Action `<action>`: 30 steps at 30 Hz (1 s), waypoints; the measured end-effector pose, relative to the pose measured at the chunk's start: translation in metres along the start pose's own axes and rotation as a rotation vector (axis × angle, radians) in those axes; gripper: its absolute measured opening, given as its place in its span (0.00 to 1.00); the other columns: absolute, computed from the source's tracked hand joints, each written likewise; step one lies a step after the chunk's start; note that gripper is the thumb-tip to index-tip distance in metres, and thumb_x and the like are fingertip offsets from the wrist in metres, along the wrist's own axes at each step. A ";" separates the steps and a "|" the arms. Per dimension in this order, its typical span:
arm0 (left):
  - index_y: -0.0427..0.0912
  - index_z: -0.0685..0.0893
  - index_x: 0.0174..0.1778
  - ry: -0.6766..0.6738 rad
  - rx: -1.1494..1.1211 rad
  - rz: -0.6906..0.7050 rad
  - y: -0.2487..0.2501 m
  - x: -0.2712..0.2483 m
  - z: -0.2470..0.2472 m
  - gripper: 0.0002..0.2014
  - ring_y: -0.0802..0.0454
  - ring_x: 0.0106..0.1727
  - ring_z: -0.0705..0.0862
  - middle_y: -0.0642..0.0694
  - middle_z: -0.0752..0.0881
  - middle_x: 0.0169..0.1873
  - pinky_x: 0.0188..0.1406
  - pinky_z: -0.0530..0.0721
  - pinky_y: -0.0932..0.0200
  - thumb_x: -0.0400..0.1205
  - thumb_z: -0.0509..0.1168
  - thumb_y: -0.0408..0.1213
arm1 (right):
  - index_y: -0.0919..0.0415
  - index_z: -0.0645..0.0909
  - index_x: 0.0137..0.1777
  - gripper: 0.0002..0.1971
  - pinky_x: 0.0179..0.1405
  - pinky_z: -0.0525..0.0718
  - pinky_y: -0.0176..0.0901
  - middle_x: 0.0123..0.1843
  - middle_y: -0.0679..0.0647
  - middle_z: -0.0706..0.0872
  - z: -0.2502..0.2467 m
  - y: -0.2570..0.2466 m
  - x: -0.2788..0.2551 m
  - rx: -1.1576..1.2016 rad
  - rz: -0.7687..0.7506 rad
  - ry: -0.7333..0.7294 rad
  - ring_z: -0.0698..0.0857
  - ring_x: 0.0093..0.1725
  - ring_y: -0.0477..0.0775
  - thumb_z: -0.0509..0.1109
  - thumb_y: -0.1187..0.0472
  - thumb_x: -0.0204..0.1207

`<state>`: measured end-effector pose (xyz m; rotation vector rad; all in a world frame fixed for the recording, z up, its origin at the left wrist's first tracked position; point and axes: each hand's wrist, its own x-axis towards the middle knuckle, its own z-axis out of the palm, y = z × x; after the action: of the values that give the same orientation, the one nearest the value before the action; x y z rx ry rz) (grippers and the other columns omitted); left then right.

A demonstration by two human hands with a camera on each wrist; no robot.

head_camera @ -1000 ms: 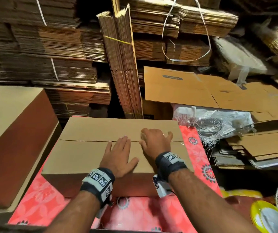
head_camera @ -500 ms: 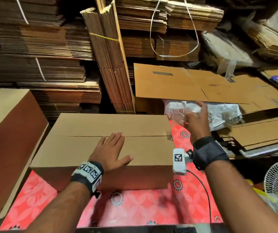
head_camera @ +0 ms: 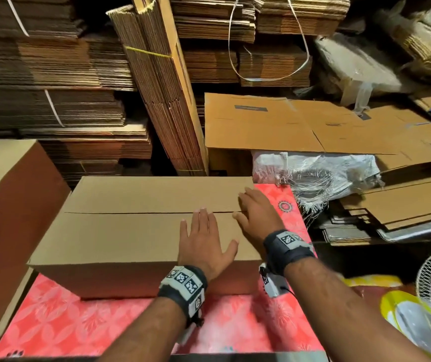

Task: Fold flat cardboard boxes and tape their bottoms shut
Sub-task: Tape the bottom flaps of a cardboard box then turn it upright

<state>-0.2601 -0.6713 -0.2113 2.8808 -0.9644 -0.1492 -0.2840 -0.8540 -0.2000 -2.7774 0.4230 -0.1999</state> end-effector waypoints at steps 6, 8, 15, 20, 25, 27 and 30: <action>0.42 0.57 0.89 0.008 0.095 0.126 -0.027 0.002 0.001 0.49 0.44 0.89 0.54 0.42 0.55 0.89 0.84 0.52 0.32 0.79 0.40 0.74 | 0.59 0.85 0.39 0.06 0.38 0.83 0.53 0.39 0.58 0.86 -0.003 -0.005 -0.001 -0.267 -0.099 0.081 0.84 0.43 0.67 0.68 0.69 0.71; 0.42 0.64 0.87 0.035 0.107 0.192 -0.047 0.000 -0.003 0.47 0.44 0.87 0.61 0.43 0.62 0.88 0.82 0.59 0.31 0.79 0.43 0.73 | 0.59 0.86 0.40 0.07 0.36 0.81 0.52 0.38 0.58 0.87 -0.004 -0.013 -0.008 -0.316 -0.139 0.070 0.85 0.41 0.67 0.69 0.70 0.70; 0.55 0.64 0.88 0.024 0.128 0.343 -0.142 -0.005 -0.020 0.39 0.48 0.87 0.64 0.53 0.61 0.88 0.76 0.65 0.32 0.81 0.48 0.68 | 0.53 0.85 0.41 0.13 0.23 0.65 0.41 0.29 0.53 0.85 0.006 -0.063 -0.043 -0.266 -0.264 0.141 0.86 0.28 0.61 0.84 0.63 0.59; 0.47 0.69 0.84 0.142 0.007 0.168 -0.058 -0.026 -0.025 0.43 0.47 0.85 0.66 0.47 0.67 0.86 0.79 0.62 0.35 0.76 0.51 0.70 | 0.52 0.88 0.62 0.16 0.53 0.87 0.51 0.53 0.49 0.93 0.010 -0.038 -0.036 0.400 -0.054 0.145 0.90 0.53 0.55 0.66 0.65 0.80; 0.44 0.54 0.89 0.064 0.013 -0.049 0.005 -0.041 0.004 0.48 0.47 0.89 0.51 0.45 0.53 0.89 0.86 0.48 0.35 0.76 0.60 0.66 | 0.55 0.90 0.58 0.19 0.68 0.81 0.44 0.58 0.47 0.88 0.019 -0.019 -0.053 0.839 0.106 0.192 0.84 0.62 0.45 0.62 0.49 0.75; 0.44 0.53 0.89 0.063 0.041 -0.044 0.001 -0.045 0.009 0.47 0.47 0.90 0.50 0.45 0.52 0.90 0.86 0.48 0.36 0.77 0.61 0.60 | 0.57 0.88 0.56 0.18 0.68 0.74 0.30 0.62 0.52 0.80 0.032 -0.021 -0.055 0.685 0.015 0.266 0.76 0.62 0.38 0.72 0.47 0.73; 0.45 0.58 0.88 0.059 -0.001 -0.004 -0.004 -0.044 0.008 0.45 0.47 0.89 0.53 0.46 0.55 0.89 0.86 0.49 0.37 0.74 0.62 0.56 | 0.59 0.87 0.51 0.10 0.58 0.74 0.25 0.57 0.53 0.80 0.040 -0.021 -0.052 0.622 -0.037 0.326 0.74 0.54 0.30 0.81 0.62 0.71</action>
<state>-0.2936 -0.6419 -0.2173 2.8684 -0.9480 -0.0645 -0.3203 -0.8072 -0.2354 -2.1418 0.3156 -0.6734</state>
